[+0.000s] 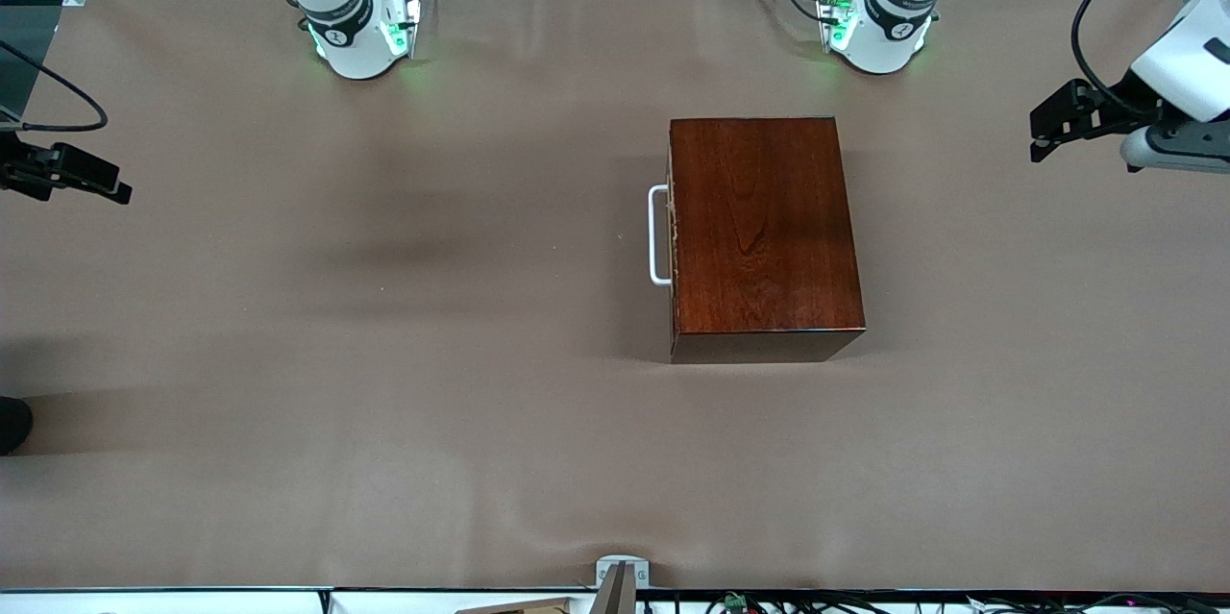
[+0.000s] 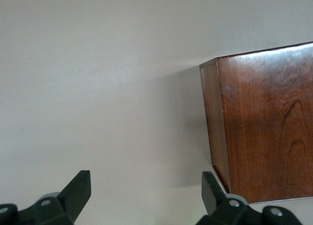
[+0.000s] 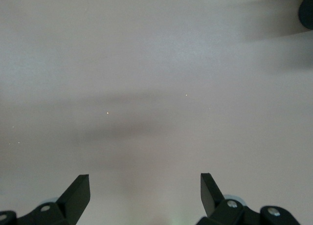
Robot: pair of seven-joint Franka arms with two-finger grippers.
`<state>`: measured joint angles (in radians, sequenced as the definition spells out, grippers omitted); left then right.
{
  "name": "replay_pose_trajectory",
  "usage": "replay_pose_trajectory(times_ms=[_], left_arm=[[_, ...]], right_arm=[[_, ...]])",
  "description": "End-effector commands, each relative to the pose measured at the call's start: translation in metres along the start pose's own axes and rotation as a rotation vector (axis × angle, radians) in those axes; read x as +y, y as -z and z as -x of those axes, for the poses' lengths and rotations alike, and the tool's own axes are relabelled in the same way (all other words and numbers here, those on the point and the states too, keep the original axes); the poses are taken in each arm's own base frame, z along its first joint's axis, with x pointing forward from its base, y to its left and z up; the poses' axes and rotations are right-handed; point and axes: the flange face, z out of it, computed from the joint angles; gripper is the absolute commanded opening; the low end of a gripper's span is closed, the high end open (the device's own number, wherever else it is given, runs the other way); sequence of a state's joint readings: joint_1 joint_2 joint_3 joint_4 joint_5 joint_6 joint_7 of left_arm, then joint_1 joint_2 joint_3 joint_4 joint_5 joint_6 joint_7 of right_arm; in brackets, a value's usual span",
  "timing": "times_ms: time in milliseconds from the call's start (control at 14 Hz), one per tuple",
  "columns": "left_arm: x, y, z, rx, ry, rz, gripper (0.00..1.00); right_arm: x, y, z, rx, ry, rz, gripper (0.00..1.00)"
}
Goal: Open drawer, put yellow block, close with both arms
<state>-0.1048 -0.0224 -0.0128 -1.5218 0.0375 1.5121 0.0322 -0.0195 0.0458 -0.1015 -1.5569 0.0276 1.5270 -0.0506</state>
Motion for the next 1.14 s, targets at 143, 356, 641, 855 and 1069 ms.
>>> replay_pose_trajectory(times_ms=[143,356,641,855,1069], left_arm=[[-0.0008,-0.0012,0.0048,0.012,0.024,0.025,1.00],[-0.0041,-0.0012,0.0047,0.014,0.030,0.025,1.00],[-0.0024,-0.0029,0.0045,0.007,0.100,0.025,1.00],[-0.0015,-0.0046,0.0035,0.004,0.099,0.025,1.00],[-0.0014,-0.0061,0.0039,-0.005,0.093,0.025,1.00]], right_arm=[[-0.0011,0.0012,-0.0001,0.002,0.008,-0.003,1.00],[-0.0011,0.0021,0.0002,0.005,0.008,-0.003,1.00],[-0.0011,0.0005,-0.0001,0.001,0.008,-0.003,1.00],[-0.0010,0.0006,-0.0002,0.002,0.008,-0.003,1.00],[-0.0010,0.0006,-0.0002,0.002,0.008,-0.003,1.00]])
